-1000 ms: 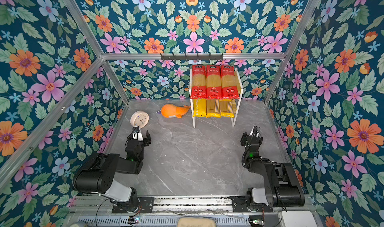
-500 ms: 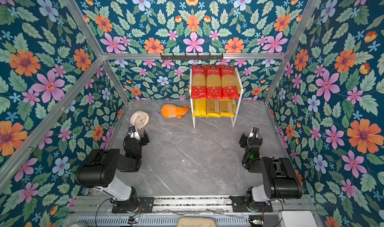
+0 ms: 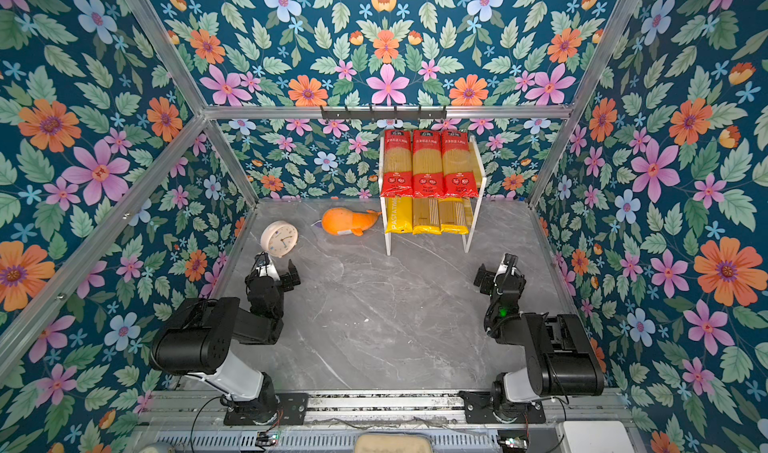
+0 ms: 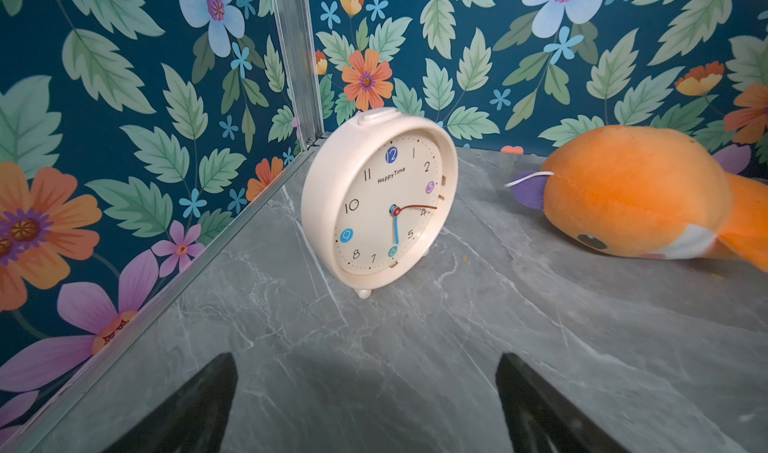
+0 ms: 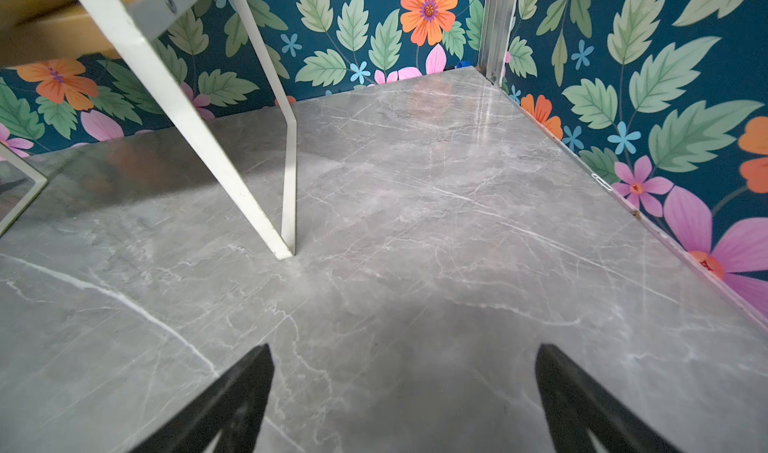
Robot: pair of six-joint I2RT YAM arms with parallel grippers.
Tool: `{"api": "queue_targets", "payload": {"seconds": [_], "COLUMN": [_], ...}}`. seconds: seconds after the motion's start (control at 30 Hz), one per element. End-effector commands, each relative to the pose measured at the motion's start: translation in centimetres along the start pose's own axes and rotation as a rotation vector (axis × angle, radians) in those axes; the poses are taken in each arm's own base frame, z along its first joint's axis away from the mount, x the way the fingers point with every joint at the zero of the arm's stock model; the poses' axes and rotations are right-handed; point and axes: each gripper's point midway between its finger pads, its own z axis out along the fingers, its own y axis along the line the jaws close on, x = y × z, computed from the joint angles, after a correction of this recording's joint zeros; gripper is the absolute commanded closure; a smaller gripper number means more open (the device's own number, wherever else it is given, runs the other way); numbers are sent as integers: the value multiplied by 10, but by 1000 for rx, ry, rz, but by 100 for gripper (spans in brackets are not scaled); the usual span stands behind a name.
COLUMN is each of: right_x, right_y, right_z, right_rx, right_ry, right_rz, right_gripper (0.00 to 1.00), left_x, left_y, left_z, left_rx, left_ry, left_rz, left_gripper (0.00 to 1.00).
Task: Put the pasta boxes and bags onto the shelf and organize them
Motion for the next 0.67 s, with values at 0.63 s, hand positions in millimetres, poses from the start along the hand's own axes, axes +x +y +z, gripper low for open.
{"api": "queue_targets", "payload": {"seconds": [0.63], "right_x": [-11], "right_y": [3], "right_z": [1], "right_rx": [-7], "right_ry": [-38], "right_rz": [-11], "right_gripper": [1], "left_x": [-8], "left_y": [-5], "left_z": [-2], "left_rx": [-1], "left_ry": [-37], "left_rz": [23], "left_gripper": [0]}}
